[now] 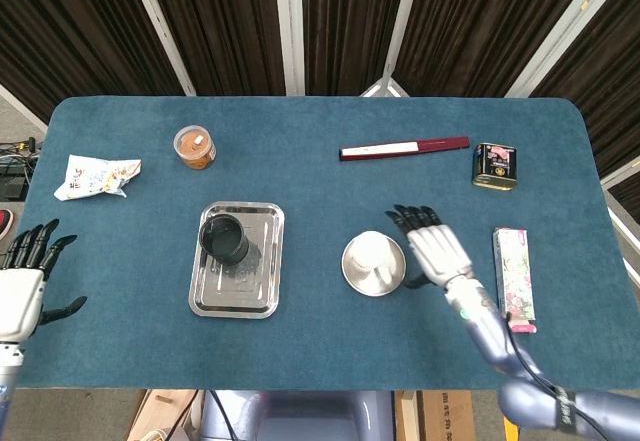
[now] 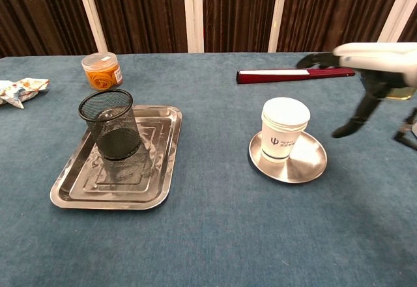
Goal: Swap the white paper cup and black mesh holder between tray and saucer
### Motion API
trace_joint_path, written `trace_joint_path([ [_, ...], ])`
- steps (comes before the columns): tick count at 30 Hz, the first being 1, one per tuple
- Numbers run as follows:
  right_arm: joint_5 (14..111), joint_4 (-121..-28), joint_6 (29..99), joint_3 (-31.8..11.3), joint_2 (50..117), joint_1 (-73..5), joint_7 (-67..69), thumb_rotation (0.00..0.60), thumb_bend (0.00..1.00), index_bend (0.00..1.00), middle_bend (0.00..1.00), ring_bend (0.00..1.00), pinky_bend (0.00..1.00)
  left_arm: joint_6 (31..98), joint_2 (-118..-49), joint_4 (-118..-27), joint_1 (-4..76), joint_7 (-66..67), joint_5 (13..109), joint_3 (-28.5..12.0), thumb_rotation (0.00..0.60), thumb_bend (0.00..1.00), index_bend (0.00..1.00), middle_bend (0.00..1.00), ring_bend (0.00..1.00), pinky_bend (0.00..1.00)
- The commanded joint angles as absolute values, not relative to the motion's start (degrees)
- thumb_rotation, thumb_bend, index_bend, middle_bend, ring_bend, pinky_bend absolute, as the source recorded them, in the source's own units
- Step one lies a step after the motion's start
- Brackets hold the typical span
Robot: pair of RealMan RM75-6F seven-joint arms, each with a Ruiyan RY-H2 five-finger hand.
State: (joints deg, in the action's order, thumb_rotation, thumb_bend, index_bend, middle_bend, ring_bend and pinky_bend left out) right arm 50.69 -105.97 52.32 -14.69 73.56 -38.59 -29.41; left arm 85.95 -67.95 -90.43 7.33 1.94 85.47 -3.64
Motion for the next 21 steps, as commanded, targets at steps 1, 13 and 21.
trace_joint_path([
  [1, 47.46, -104.24, 52.65, -15.16, 76.51, -41.45, -32.08, 0.6, 0.0, 0.0, 0.08, 0.03, 0.0, 85.47, -67.33, -91.31, 7.07, 2.27, 84.26, -3.84, 0.6, 0.1, 0.17, 0.0, 0.0, 0.05],
  [13, 45.48, -101.44, 54.75, -13.49, 80.59, -44.51, -32.83, 0.6, 0.0, 0.18, 0.24, 0.11, 0.0, 85.69, -66.79, -92.66, 6.63, 2.57, 82.94, -4.42, 0.6, 0.1, 0.17, 0.0, 0.0, 0.05],
  [21, 46.59, -100.27, 57.19, -12.67, 82.26, -45.09, -32.54, 0.6, 0.0, 0.41, 0.35, 0.19, 0.0, 85.66, -67.11, -92.64, 6.61, 2.43, 82.56, -4.71, 0.6, 0.1, 0.17, 0.0, 0.0, 0.05],
])
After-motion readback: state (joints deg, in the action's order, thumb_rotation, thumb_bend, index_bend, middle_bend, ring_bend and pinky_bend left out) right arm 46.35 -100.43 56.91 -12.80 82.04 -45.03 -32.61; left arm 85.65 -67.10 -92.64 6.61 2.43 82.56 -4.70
